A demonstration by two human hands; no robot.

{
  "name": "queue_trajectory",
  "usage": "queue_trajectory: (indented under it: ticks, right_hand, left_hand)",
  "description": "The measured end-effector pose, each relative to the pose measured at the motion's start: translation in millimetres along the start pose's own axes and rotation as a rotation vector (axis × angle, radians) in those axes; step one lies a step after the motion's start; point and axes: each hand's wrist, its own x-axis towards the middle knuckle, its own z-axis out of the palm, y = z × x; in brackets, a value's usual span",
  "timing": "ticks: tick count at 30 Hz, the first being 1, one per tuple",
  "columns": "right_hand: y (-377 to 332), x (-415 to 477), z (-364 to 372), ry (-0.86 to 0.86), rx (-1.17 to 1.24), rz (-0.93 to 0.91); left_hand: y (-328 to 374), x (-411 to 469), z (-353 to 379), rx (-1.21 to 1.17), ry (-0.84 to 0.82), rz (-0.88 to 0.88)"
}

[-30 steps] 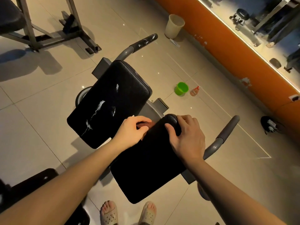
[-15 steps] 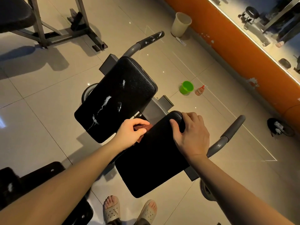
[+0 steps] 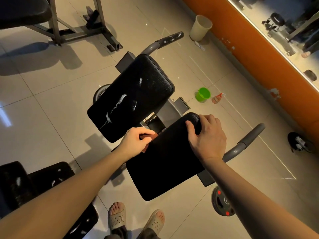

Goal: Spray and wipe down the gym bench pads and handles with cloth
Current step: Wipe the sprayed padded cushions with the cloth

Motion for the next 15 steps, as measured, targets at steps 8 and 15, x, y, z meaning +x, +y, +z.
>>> queue_trajectory:
  ticks: [8, 15]
  right_hand:
    - [0, 1, -2, -0.009, 0.006, -0.007]
    - [0, 0, 0, 0.026, -0.005, -0.012]
  left_hand:
    - [26, 13, 16, -0.073, 0.019, 0.094]
    - [-12, 2, 4, -0.073, 0.034, 0.017]
